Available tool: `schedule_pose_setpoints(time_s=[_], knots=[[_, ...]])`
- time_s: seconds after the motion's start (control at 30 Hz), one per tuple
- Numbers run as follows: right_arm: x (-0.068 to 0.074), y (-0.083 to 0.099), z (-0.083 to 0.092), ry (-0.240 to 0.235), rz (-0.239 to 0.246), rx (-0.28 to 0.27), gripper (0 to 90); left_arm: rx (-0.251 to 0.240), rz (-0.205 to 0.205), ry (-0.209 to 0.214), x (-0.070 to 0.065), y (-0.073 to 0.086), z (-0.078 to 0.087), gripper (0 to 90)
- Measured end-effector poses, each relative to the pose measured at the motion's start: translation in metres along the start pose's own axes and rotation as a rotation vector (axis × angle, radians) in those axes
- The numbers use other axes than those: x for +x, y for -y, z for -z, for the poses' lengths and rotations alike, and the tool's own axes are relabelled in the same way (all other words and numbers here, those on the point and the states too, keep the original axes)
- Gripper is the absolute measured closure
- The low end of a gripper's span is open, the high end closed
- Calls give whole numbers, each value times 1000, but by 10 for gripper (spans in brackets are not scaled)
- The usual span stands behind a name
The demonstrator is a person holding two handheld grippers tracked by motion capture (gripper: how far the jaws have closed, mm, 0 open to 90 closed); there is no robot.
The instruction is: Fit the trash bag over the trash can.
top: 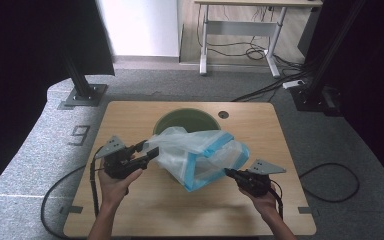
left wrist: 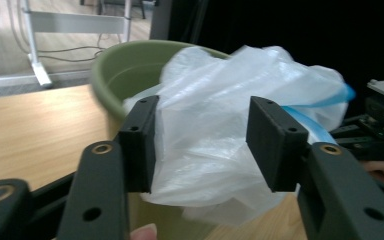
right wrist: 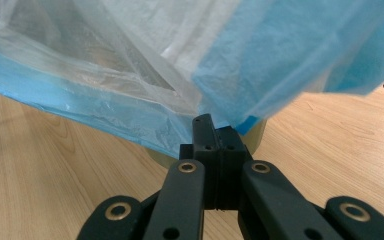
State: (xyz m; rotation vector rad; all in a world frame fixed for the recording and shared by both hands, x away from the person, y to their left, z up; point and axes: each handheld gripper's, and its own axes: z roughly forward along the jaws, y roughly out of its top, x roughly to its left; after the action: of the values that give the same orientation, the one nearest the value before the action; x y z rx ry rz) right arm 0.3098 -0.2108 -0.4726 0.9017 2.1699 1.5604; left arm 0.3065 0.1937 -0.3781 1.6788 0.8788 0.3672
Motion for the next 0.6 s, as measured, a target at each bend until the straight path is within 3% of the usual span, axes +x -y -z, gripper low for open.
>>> schedule_pose_setpoints(time_s=[0.1, 0.13, 0.3, 0.6], knots=[[0, 0, -1, -1, 0, 1, 887, 6, -26, -17, -6, -6, -4, 409], [0, 0, 0, -1, 1, 2, 887, 5, -49, -46, -11, -9, -4, 398], [-3, 0, 3, 8, -6, 2, 887, -12, -61, -91, -13, -13, 2, 365], [-5, 1, 5, 10, -20, 2, 887, -11, -95, -72, -23, -15, 4, 376]])
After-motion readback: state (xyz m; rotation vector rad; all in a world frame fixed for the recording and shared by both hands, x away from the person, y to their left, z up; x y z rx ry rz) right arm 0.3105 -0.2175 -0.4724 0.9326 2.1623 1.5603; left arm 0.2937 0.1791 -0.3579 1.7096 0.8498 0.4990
